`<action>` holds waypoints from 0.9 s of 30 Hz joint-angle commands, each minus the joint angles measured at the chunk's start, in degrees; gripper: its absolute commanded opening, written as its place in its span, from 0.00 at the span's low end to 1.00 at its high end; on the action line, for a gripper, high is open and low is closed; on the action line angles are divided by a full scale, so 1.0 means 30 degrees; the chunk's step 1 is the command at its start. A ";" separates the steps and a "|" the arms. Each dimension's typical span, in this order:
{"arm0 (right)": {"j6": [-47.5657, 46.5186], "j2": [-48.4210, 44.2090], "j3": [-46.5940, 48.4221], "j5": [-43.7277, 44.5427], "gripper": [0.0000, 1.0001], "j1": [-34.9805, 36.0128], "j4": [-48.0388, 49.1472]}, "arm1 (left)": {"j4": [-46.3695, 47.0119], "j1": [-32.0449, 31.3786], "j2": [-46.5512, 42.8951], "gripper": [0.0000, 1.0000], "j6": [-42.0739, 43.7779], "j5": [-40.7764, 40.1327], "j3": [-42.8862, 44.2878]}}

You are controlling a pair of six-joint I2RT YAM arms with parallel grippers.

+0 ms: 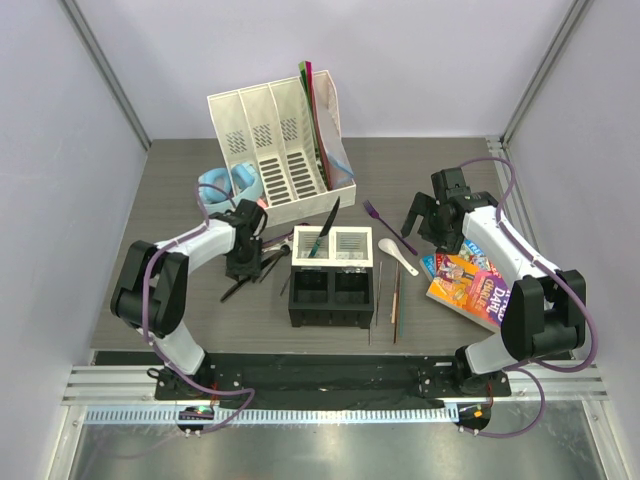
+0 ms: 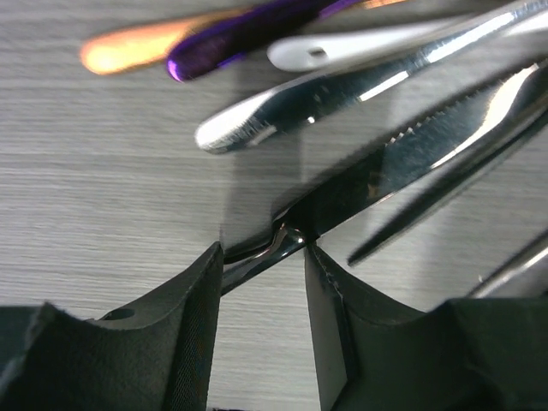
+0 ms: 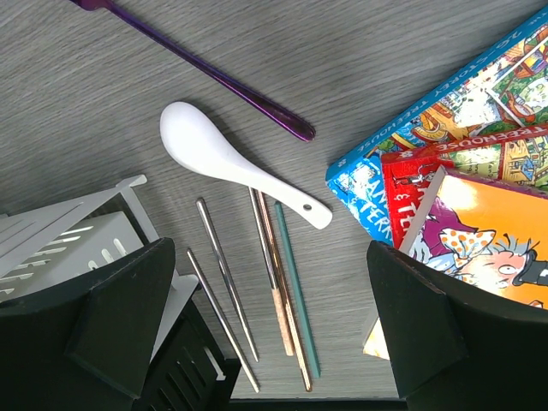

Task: Sort the eating utensils into containers
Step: Pick up the knife at the center of the board.

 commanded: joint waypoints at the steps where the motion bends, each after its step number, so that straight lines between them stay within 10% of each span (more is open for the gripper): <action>1: 0.0155 -0.0104 0.0184 -0.0155 1.00 -0.0118 0.0585 | -0.1333 -0.0120 0.0256 0.44 -0.0554 0.2075 -0.0211; 27: 0.0243 0.0336 0.1121 -0.0184 1.00 -0.0089 0.0644 | -0.1480 -0.0325 0.1426 0.45 -0.0144 0.2311 0.1372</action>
